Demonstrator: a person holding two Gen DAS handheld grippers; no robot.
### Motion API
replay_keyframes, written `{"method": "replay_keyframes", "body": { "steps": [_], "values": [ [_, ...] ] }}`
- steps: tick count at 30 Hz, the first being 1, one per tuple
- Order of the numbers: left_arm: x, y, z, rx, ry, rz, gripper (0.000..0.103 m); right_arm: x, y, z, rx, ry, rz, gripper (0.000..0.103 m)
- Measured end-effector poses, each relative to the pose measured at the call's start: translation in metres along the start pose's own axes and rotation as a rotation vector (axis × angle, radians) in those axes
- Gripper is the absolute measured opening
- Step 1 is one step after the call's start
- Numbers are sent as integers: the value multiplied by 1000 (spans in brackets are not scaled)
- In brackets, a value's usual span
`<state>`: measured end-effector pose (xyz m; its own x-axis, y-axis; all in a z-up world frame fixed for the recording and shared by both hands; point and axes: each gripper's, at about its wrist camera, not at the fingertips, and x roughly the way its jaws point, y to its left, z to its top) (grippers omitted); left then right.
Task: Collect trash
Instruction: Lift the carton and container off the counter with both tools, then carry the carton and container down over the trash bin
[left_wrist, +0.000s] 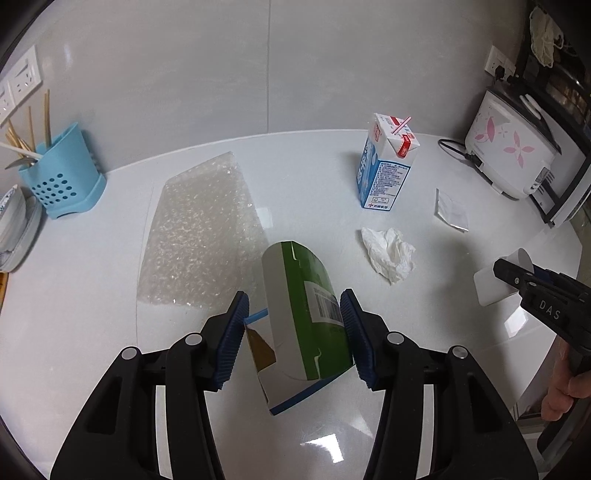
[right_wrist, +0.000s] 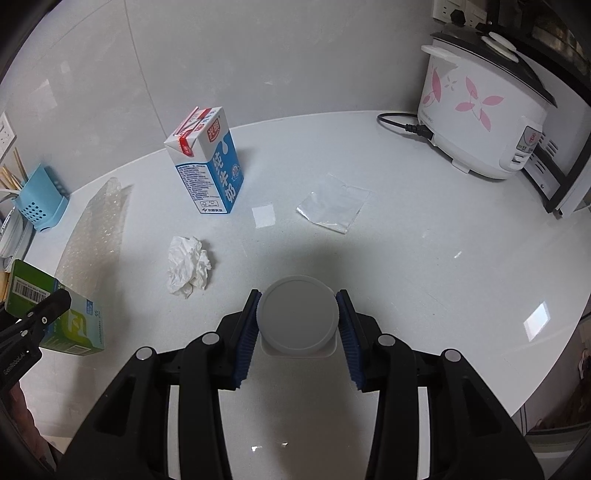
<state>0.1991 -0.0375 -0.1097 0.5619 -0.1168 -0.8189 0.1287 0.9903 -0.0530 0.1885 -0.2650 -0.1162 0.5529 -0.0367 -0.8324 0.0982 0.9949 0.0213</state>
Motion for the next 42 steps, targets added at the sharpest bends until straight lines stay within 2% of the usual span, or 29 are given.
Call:
{"method": "replay_keyframes", "body": {
  "steps": [27, 42],
  "values": [
    [-57, -7, -42, -36, -36, 31, 51, -57, 3, -38, -71, -54, 60, 39],
    [-94, -11, -88, -64, -32, 50, 51, -88, 13, -70, -133, -82, 109, 39]
  ]
}}
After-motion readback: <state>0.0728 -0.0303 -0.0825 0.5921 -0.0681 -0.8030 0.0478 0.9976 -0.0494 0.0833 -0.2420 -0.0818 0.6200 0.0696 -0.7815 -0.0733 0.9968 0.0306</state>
